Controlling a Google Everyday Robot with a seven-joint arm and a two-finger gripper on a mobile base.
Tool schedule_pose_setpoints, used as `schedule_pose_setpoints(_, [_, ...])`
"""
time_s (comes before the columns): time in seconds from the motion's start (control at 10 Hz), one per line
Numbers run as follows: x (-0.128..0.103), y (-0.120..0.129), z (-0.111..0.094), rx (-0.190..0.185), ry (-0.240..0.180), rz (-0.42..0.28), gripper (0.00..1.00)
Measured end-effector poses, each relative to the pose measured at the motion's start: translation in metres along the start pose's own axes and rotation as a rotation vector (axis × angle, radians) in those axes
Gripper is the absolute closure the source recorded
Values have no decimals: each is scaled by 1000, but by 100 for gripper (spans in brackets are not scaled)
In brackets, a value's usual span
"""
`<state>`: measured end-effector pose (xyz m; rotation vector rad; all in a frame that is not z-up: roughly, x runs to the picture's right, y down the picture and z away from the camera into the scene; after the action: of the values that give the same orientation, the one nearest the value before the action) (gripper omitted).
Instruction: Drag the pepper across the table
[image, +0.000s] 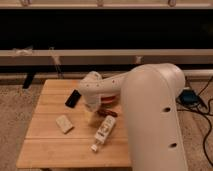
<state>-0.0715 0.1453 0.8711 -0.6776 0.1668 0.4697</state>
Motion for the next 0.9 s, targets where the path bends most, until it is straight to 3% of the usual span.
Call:
schedule_pose_setpoints(0.2, [3, -6, 8, -2, 22, 10, 30])
schedule_pose_setpoints(0.9, [8, -11, 11, 8, 50, 1, 97])
